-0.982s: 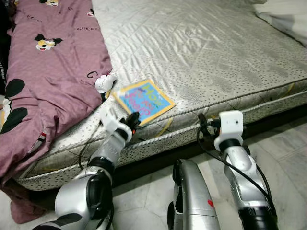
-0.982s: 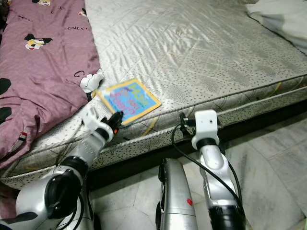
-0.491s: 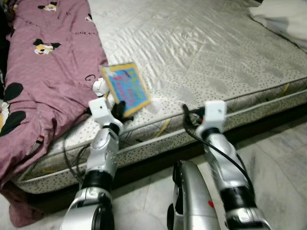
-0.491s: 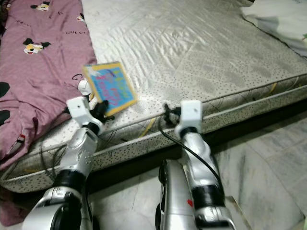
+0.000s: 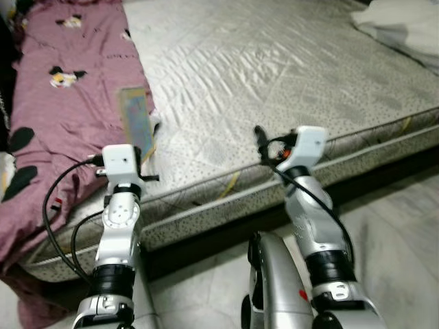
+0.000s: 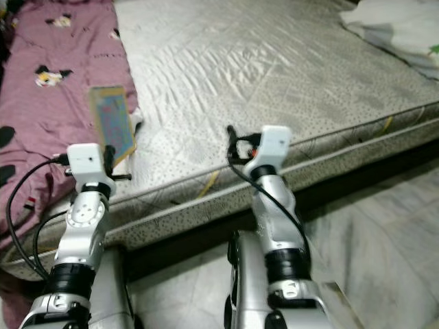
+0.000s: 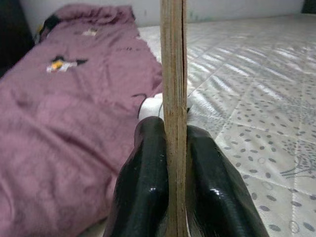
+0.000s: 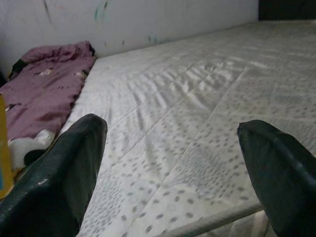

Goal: Clean up the room

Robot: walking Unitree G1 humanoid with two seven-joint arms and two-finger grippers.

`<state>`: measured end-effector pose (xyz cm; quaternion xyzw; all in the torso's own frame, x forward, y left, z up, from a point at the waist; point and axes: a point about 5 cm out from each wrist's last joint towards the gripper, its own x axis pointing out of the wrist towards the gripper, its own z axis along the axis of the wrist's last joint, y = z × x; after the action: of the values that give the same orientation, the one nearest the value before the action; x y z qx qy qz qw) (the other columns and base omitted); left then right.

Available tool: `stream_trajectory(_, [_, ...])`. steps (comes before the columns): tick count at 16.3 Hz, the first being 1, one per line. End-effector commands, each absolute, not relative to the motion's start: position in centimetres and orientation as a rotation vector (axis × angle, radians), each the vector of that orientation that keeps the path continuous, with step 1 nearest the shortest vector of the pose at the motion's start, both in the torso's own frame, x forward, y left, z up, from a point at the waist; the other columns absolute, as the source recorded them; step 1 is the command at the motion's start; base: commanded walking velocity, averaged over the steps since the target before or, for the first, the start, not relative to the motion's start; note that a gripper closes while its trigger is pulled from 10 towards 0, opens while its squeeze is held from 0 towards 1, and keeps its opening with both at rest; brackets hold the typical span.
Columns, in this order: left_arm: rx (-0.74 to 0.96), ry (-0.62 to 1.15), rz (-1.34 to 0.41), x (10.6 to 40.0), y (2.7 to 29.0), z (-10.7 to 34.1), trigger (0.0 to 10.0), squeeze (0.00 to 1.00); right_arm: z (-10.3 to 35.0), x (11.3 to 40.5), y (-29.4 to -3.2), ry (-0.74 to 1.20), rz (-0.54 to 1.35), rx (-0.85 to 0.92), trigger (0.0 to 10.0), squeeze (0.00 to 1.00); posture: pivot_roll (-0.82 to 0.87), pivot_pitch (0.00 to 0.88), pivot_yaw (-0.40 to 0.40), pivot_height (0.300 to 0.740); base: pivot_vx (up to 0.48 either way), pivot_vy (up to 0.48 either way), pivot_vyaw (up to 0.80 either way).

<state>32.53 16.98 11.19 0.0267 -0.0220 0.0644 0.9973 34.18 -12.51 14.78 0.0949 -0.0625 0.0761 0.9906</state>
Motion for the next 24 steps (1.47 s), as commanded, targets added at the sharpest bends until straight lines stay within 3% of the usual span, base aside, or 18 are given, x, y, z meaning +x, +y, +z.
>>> stream_trajectory(1, [0.127,-0.095,0.126,32.6,17.4,12.3,10.0,0.0,15.2,34.0,-12.0,-0.144,0.161,0.215,10.0,0.0,0.0,0.0,0.068,0.482,0.0,0.0,0.0])
stream_trajectory(8, [0.083,-0.107,0.01,31.6,14.6,12.4,10.0,0.0,14.4,33.5,-12.0,-0.109,0.188,0.195,10.0,0.0,0.04,0.0,0.001,0.535,0.0,0.0,0.0])
stream_trajectory(12, [0.1,-0.103,-0.018,31.3,14.6,12.1,10.0,0.0,13.9,32.8,-10.8,-0.105,0.215,0.18,10.0,0.0,0.05,0.0,0.007,0.543,0.0,0.0,0.0])
stream_trajectory(19, [0.053,-0.07,-0.079,30.9,13.5,11.9,10.0,0.0,14.1,32.8,-11.0,-0.118,0.209,0.205,10.0,0.0,0.04,0.0,0.011,0.611,0.0,0.0,0.0])
stream_trajectory(24, [0.09,-0.075,-0.033,31.5,13.9,12.3,10.0,0.0,13.6,32.8,-10.8,-0.1,0.211,0.195,10.0,0.0,0.06,0.0,-0.01,0.669,0.0,0.0,0.0])
